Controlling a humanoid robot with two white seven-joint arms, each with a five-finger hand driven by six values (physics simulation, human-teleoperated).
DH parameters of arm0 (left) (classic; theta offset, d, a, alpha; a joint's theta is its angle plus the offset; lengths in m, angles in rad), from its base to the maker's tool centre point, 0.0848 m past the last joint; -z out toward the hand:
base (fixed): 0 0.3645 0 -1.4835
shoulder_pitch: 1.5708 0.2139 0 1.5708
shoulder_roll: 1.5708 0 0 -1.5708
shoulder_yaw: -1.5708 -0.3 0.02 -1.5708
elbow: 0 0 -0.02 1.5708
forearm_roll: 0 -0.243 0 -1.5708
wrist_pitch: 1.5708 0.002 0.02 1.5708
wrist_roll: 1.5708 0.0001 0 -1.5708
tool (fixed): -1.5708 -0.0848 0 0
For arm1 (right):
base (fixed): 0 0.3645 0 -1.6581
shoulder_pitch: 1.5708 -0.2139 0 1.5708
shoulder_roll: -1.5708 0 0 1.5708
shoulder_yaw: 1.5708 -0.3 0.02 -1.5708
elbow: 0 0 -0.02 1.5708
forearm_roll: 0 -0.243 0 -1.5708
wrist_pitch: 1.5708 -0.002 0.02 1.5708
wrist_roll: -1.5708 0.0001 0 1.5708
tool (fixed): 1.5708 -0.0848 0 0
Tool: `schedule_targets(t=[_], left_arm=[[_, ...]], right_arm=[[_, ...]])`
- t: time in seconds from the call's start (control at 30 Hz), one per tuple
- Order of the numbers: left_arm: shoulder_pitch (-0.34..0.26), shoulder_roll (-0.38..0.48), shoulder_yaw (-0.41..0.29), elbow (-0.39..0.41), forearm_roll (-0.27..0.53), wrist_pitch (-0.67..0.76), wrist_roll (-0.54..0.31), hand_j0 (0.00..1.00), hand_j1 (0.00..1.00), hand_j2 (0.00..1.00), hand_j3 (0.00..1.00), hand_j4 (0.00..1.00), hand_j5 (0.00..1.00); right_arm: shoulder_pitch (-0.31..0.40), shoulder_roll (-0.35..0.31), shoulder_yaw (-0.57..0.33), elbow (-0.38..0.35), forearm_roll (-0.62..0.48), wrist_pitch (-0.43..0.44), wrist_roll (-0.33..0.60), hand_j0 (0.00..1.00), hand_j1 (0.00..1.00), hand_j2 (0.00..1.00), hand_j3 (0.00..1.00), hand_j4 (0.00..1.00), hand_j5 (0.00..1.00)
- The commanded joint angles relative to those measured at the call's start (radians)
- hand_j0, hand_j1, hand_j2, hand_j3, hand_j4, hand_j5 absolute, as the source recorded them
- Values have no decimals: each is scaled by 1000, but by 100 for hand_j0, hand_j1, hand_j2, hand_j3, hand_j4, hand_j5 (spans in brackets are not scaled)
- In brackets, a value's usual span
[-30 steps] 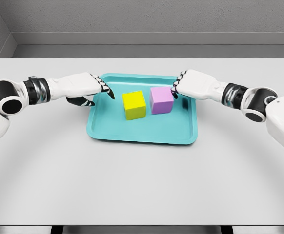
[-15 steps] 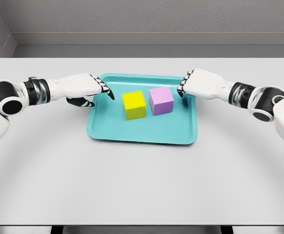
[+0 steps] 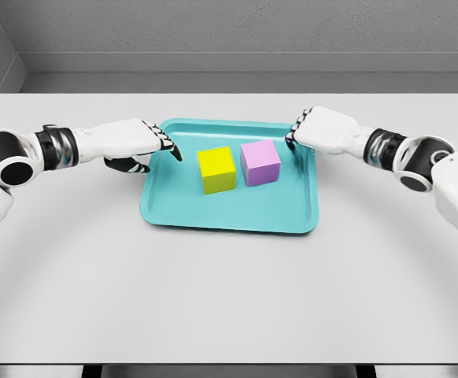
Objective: Push two cubes
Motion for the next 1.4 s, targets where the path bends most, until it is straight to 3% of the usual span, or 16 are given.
schedule_targets(t=[0.0, 0.97, 1.17, 1.37], left_arm=[[0, 7, 1, -1, 7, 3, 0, 71, 71, 71, 71, 71, 71], [0, 13, 2, -16, 7, 3, 2, 71, 71, 71, 71, 71, 71], [2, 10, 1, -18, 7, 3, 2, 71, 71, 71, 71, 71, 71], [2, 12, 1, -21, 7, 3, 2, 71, 71, 71, 71, 71, 71]], right_arm=[[0, 13, 5, 4, -3, 1, 1, 45, 45, 45, 45, 45, 45], [-8, 43, 37, -5, 7, 3, 2, 43, 43, 43, 43, 43, 43], [3, 27, 38, -13, 3, 1, 2, 43, 43, 43, 43, 43, 43], [21, -9, 38, -70, 3, 3, 2, 43, 43, 43, 43, 43, 43]])
